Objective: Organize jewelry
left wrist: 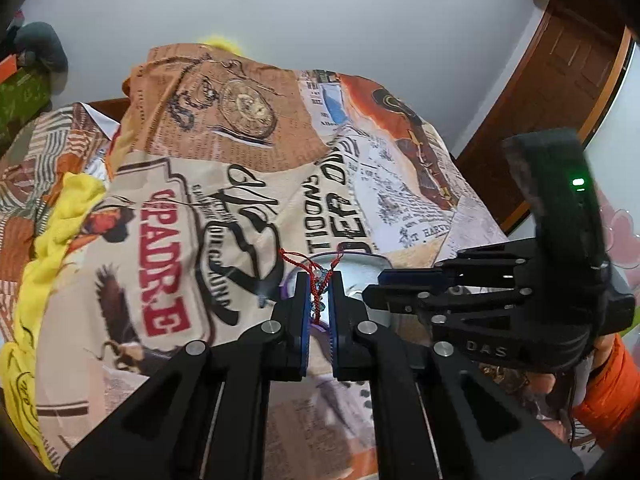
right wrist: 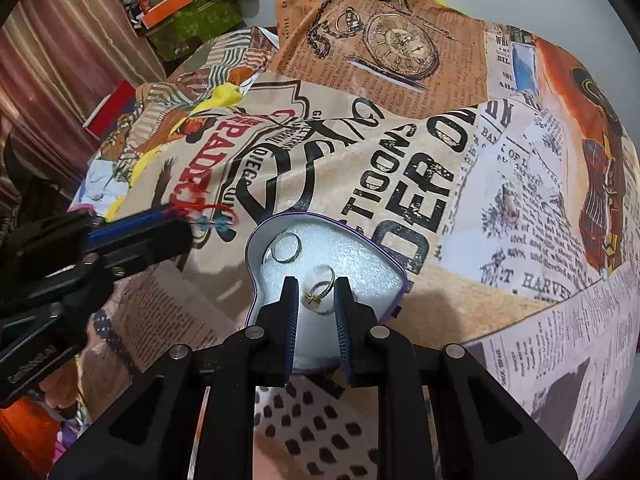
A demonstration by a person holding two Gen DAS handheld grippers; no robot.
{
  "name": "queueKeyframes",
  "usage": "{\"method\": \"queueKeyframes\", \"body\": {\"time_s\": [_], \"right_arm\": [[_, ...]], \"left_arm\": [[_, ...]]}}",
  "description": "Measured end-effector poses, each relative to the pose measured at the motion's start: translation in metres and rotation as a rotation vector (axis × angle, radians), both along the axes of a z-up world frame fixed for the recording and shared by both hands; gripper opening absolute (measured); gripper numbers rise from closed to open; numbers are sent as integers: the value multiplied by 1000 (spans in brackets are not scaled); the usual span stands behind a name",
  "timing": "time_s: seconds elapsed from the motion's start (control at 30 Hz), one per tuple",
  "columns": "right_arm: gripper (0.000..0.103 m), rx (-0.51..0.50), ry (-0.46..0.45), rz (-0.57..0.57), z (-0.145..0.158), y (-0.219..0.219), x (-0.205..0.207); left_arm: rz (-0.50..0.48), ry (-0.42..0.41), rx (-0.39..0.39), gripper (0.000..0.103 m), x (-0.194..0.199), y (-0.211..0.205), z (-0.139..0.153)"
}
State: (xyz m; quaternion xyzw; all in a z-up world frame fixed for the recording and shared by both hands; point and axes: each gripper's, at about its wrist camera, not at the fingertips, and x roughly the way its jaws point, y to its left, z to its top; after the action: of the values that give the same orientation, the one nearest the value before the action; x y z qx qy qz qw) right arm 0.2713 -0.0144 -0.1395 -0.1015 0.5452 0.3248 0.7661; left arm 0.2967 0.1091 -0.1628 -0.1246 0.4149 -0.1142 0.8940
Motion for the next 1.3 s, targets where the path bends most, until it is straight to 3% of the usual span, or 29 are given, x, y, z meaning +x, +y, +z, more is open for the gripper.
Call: {"method": "queueKeyframes", "body": {"time_s": [0.3, 0.6, 0.8, 0.9, 1.0, 1.07, 1.3], "right_arm": [[17, -30, -120, -23, 24, -29, -16], [17, -16, -121, -58, 29, -54, -27], [18, 30, -106, -76, 38, -64, -39], [18, 45, -115, -82, 46, -70, -48], [29, 52, -144, -95, 57, -76, -60], [44, 70, -171, -113, 67, -84, -69], [46, 85, -229, -170, 86, -110, -99]], "left_arm": [[-82, 47, 57, 6, 10, -43, -18], [-122, 54, 176, 8, 1, -71, -16], [-101, 0, 222, 19, -24, -73, 11], [-94, -33, 232, 30, -40, -75, 27], [-92, -63, 234, 33, -55, -77, 41], [-98, -80, 224, 36, -65, -79, 49], [-128, -104, 220, 42, -91, -98, 62]]}}
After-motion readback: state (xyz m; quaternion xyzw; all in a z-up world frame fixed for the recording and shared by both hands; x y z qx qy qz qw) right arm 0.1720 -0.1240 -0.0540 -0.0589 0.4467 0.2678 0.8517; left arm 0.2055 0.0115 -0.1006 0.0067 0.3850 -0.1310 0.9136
